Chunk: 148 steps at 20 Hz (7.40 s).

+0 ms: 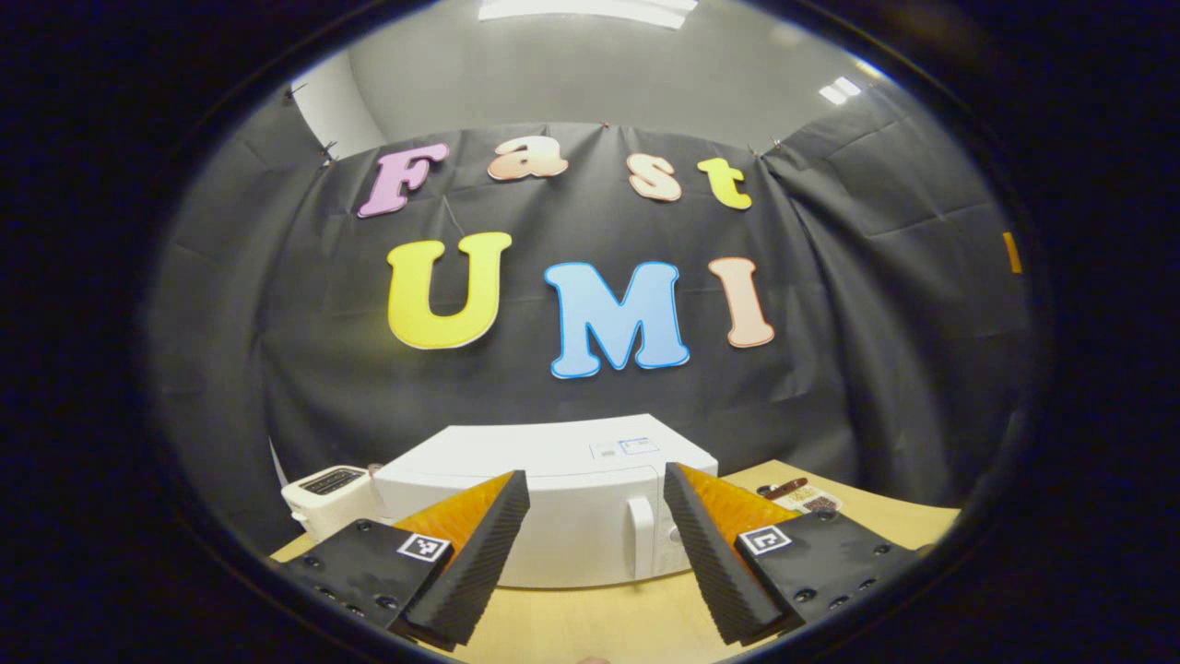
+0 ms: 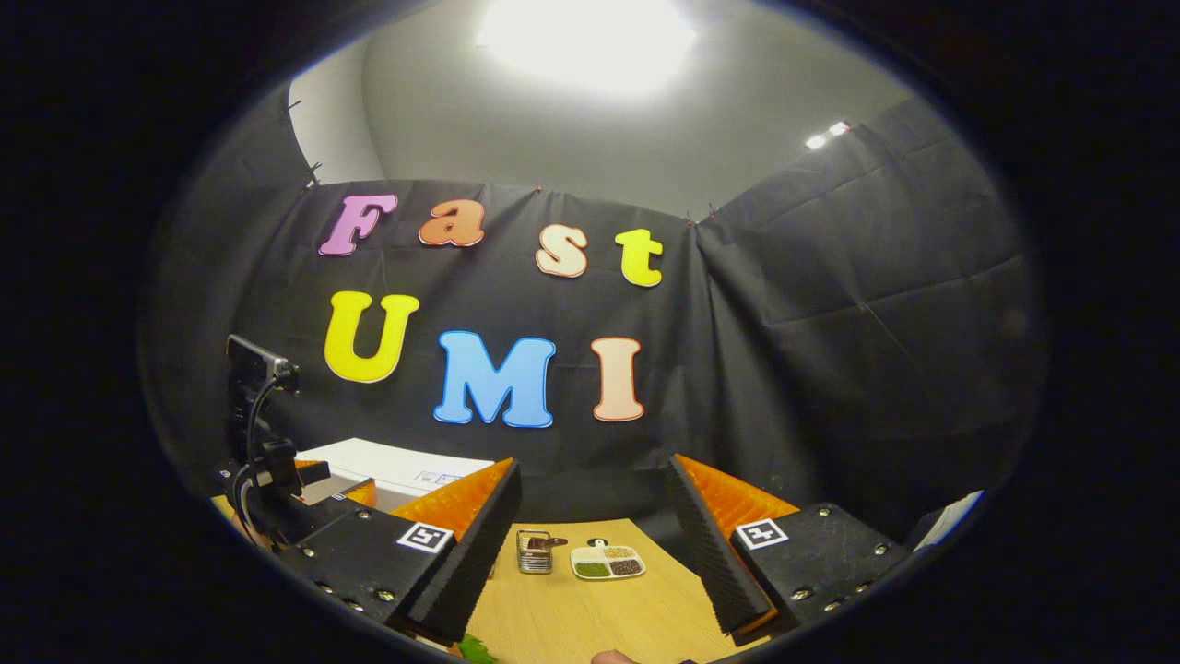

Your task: Open the microwave oven with the left hand, put the food in, and close the microwave oven.

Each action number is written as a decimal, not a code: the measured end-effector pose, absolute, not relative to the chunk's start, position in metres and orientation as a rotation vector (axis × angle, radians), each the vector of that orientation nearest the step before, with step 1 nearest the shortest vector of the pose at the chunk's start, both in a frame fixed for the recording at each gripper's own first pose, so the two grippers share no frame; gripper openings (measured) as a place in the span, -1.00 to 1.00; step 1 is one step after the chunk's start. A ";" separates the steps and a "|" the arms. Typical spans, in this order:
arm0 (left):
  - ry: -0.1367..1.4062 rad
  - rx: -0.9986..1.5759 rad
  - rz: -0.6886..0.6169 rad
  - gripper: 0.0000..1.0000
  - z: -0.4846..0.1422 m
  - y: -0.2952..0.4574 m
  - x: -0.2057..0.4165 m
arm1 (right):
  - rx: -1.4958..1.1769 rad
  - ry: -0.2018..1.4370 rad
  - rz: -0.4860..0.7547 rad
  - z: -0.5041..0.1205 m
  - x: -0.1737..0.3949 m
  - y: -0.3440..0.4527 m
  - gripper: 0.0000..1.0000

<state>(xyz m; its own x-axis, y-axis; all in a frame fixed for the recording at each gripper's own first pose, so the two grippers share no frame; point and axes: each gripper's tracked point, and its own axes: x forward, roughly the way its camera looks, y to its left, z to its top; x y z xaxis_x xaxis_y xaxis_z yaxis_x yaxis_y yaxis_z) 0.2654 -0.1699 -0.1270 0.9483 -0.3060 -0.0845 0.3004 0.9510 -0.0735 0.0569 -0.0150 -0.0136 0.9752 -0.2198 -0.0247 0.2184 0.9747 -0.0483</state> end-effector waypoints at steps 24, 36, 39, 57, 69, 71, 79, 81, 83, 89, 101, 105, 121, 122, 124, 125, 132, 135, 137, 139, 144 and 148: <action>0.367 0.007 -0.439 0.17 -0.282 -0.272 0.348 | -0.157 0.182 -0.472 -0.041 0.024 -0.046 0.92; 0.429 -0.021 -0.399 -0.65 -0.284 -0.265 0.343 | -0.079 0.215 -0.428 -0.055 0.013 -0.055 0.92; 0.436 -0.025 -0.366 -0.70 -0.283 -0.254 0.318 | -0.048 0.207 -0.394 -0.053 0.019 -0.054 0.92; 0.485 -0.001 -0.172 -0.70 -0.266 -0.160 0.200 | 0.032 0.155 0.022 -0.054 0.034 -0.036 0.92; 0.472 0.001 -0.040 -0.71 -0.264 -0.053 0.136 | 0.018 0.108 0.221 -0.038 0.034 0.026 0.92; 0.468 0.006 -0.058 -0.71 -0.267 -0.043 0.132 | 0.020 0.111 0.236 -0.039 0.035 0.047 0.92; 0.471 0.002 -0.091 -0.72 -0.272 0.024 0.119 | 0.018 0.113 0.255 -0.037 0.037 0.123 0.92; 0.479 -0.017 -0.102 -0.74 -0.275 0.042 0.117 | 0.025 0.118 0.258 -0.038 0.039 0.141 0.92; 0.485 -0.037 -0.121 -0.72 -0.277 0.055 0.115 | 0.029 0.119 0.259 -0.038 0.041 0.157 0.92; 0.480 -0.042 -0.196 -0.72 -0.282 0.081 0.115 | 0.029 0.124 0.242 -0.043 0.045 0.201 0.92; 0.514 -0.094 -0.216 -0.24 -0.293 0.133 0.114 | -0.061 0.106 0.177 -0.041 0.040 0.216 0.92; 0.490 -0.105 -0.127 -0.16 -0.280 0.143 0.097 | -0.059 0.107 0.190 -0.039 0.047 0.194 0.92; 0.109 -0.087 0.151 0.99 -0.072 0.159 0.040 | 0.086 0.406 0.337 -0.135 0.056 0.125 0.92; 0.105 -0.090 0.160 0.99 -0.068 0.158 0.038 | 0.098 0.439 0.340 -0.148 0.055 0.122 0.92; 0.092 -0.091 0.165 0.97 -0.061 0.151 0.033 | 0.133 0.513 0.356 -0.173 0.051 0.120 0.92; 0.085 -0.084 0.168 0.99 -0.057 0.148 0.030 | 0.151 0.556 0.367 -0.185 0.049 0.119 0.92; 0.089 -0.033 0.196 0.96 -0.055 0.131 0.018 | 0.270 0.803 0.422 -0.253 0.028 0.125 0.97; 0.093 -0.040 0.201 0.99 -0.054 0.123 0.017 | 0.294 0.884 0.427 -0.279 0.022 0.125 0.97; 0.100 -0.018 0.214 0.99 -0.057 0.123 0.017 | 0.317 0.953 0.444 -0.294 0.012 0.129 0.97; 0.118 0.000 0.228 0.99 -0.062 0.122 0.015 | 0.344 1.010 0.453 -0.306 0.006 0.131 0.97; 0.144 -0.013 0.269 0.99 -0.067 0.119 0.008 | 0.405 1.139 0.508 -0.329 -0.016 0.142 0.96; 0.151 -0.028 0.311 0.99 -0.069 0.117 0.001 | 0.469 1.227 0.542 -0.336 -0.028 0.149 0.41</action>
<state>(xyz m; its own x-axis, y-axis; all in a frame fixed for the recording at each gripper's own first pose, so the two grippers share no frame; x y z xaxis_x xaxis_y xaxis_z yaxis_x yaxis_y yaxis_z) 0.0014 0.1165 -0.0693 0.9409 0.3024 -0.1523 -0.3066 0.9518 -0.0041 -0.0280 0.1489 -0.3362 0.2418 0.6198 -0.7466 -0.1348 0.7834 0.6067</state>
